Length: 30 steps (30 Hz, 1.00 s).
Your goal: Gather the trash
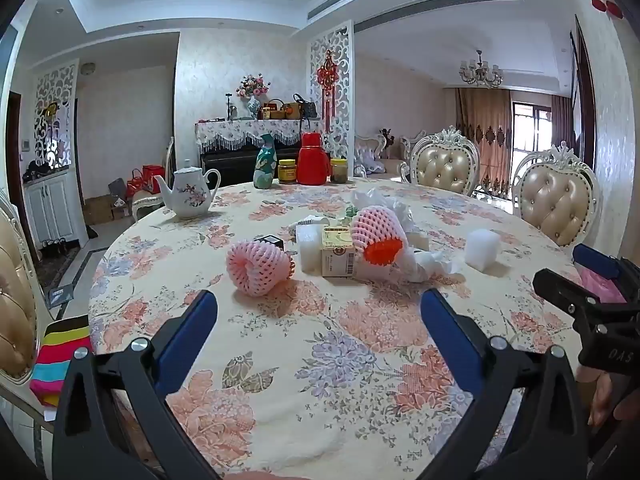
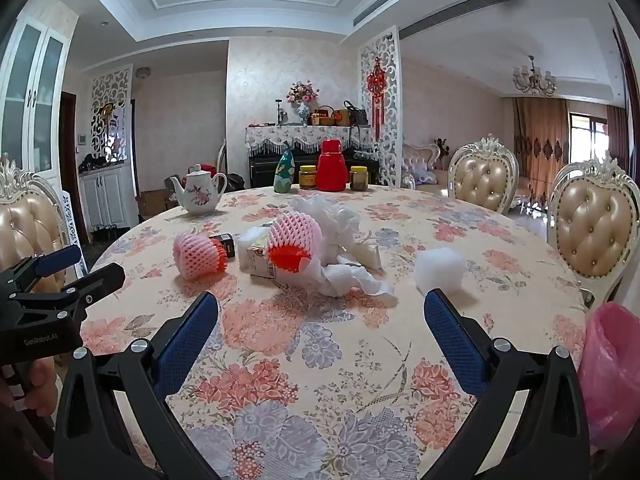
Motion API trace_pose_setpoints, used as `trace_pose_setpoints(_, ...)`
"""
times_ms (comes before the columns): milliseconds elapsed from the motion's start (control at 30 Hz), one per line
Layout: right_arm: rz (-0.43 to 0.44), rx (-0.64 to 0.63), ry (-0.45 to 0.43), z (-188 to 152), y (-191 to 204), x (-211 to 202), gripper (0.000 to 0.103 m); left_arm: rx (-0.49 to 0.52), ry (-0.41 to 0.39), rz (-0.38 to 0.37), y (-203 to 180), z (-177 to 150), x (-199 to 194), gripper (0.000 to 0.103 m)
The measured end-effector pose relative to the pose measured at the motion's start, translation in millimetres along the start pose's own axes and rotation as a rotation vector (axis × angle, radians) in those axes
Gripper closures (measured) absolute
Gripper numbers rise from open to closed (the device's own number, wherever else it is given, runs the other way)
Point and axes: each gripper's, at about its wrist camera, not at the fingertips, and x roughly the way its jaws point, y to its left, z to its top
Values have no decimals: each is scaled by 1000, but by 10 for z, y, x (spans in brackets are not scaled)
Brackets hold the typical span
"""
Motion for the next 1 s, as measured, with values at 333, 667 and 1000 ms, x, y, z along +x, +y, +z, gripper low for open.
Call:
trace_pose_setpoints(333,6,7,1,-27,6,15,6,1,14,-1,6,-12,-1,4)
trace_pose_setpoints(667,13,14,5,-26,6,4,6,-2,18,5,36,-26,9,4)
trace_pose_setpoints(1000,13,20,4,-17,-16,11,6,2,22,6,25,-33,29,4)
